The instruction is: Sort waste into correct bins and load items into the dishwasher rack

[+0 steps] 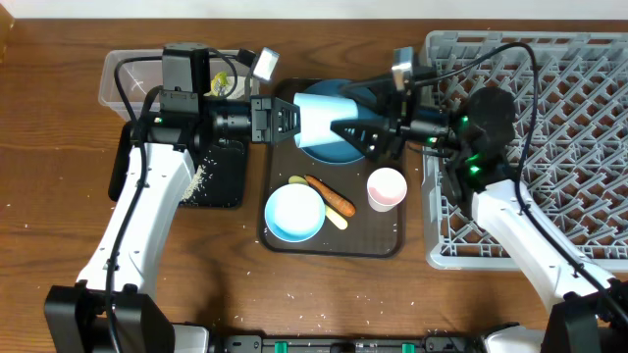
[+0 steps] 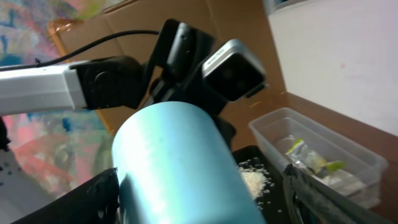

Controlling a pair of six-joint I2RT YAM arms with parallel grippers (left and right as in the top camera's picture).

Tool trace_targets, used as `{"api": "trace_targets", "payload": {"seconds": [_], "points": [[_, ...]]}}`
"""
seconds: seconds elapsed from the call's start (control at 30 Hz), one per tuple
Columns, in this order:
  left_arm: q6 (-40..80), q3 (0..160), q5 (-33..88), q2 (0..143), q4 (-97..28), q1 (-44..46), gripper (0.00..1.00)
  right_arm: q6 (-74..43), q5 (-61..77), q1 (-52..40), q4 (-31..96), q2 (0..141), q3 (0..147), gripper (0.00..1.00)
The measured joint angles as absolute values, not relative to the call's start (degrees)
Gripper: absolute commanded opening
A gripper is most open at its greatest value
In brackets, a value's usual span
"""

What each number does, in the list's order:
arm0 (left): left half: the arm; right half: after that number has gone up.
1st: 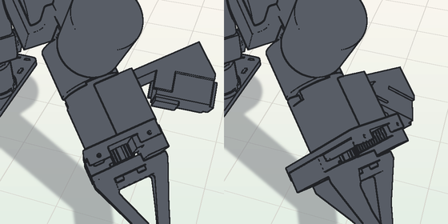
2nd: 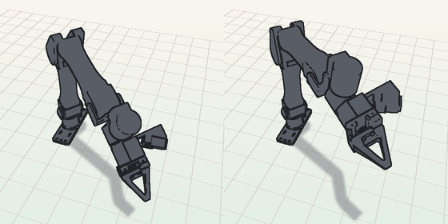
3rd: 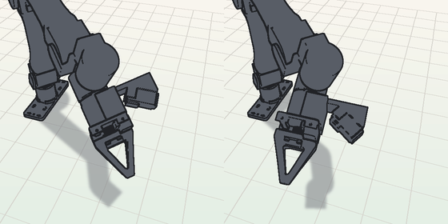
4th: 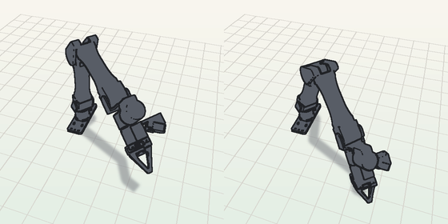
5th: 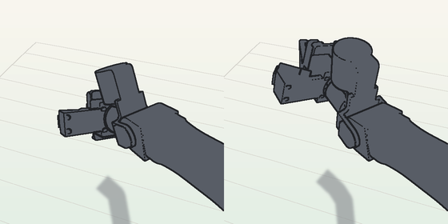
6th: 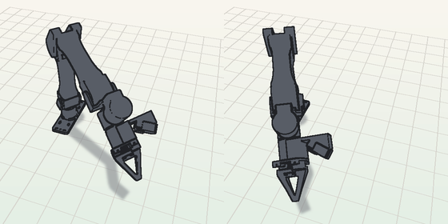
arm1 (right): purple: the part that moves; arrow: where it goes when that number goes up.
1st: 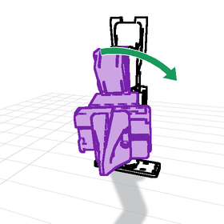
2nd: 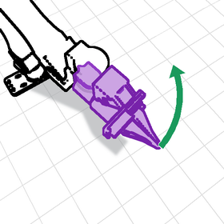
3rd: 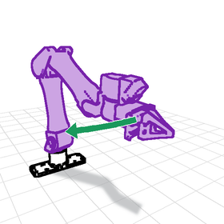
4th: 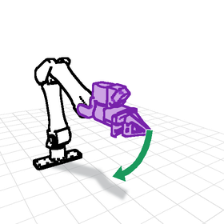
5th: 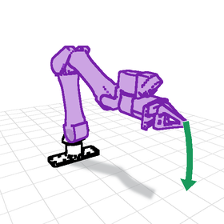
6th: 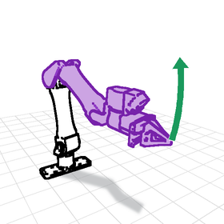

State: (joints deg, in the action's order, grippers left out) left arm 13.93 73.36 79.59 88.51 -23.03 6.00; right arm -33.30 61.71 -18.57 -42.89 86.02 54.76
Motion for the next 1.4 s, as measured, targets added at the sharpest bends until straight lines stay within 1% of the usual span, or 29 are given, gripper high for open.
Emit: {"api": "trace_targets", "payload": {"seconds": [0.13, 0.23, 0.43, 0.6, 0.73, 0.83, 0.9, 1.27, 1.33, 1.4], "points": [[14.26, 73.36, 79.77, 88.51, -22.96, 6.00, 0.06, -33.56, 61.93, -20.34, -43.05, 86.43, 54.76, 0.74], [14.46, 73.36, 80.20, 88.51, -22.98, 5.76, 0.06, -33.58, 62.17, -20.64, -43.07, 86.61, 54.76, 0.73], [14.83, 73.36, 80.42, 88.51, -23.03, 5.76, 0.06, -33.56, 62.74, -20.64, -42.76, 86.61, 54.76, 0.73], [14.85, 73.36, 80.47, 88.51, -22.98, 5.78, 0.06, -33.04, 63.75, -21.02, -40.16, 86.63, 54.81, 0.79], [14.87, 73.36, 80.66, 88.51, -22.94, 5.80, 0.07, -32.16, 64.16, -22.04, -37.98, 86.89, 54.81, 0.78], [14.87, 73.36, 80.73, 88.51, -22.92, 5.78, 0.06, -31.77, 64.49, -22.22, -38.06, 86.96, 54.81, 0.74], [14.87, 73.36, 80.93, 88.51, -22.92, 5.80, 0.06, -31.66, 64.55, -22.22, -38.57, 87.00, 54.81, 0.73], [15.00, 73.36, 82.13, 88.51, -22.92, 5.85, 0.06, -32.10, 64.73, -21.93, -44.93, 87.50, 54.78, 0.75], [15.03, 73.36, 82.13, 88.51, -22.92, 5.85, 0.06, -32.23, 64.73, -21.93, -44.95, 87.50, 54.78, 0.72], [15.00, 73.36, 82.17, 88.51, -22.92, 5.85, 0.06, -32.40, 64.73, -21.93, -45.04, 87.50, 54.78, 0.61]]}}
